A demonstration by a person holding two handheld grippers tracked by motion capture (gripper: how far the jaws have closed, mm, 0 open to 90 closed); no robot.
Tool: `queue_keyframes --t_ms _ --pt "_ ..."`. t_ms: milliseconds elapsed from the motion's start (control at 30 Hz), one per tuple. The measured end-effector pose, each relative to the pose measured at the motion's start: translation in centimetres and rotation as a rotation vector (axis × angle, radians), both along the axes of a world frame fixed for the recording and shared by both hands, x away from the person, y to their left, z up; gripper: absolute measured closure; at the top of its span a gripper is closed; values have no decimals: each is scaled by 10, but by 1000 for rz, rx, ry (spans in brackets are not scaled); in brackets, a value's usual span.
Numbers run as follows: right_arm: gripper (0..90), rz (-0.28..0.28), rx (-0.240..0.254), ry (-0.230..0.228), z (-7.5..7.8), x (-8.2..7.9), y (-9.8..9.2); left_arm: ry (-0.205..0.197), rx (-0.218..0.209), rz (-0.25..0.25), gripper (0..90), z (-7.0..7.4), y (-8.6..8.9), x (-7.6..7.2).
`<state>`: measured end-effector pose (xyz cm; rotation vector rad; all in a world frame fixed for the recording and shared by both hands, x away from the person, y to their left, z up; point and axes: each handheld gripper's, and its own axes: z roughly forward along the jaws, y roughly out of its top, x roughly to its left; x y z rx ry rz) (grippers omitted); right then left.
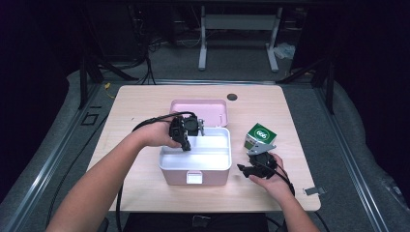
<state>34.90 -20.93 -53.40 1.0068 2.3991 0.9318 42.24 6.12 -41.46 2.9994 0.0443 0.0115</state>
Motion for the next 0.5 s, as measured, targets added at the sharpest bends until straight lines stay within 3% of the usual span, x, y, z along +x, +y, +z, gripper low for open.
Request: queue_keyframes --t_ms 233,500 --pt "380 3 3 0 0 0 0 10 11 1 874 -3 -5 0" --pt "380 -2 4 -6 0 0 0 11 -27 -5 864 -4 -11 0"
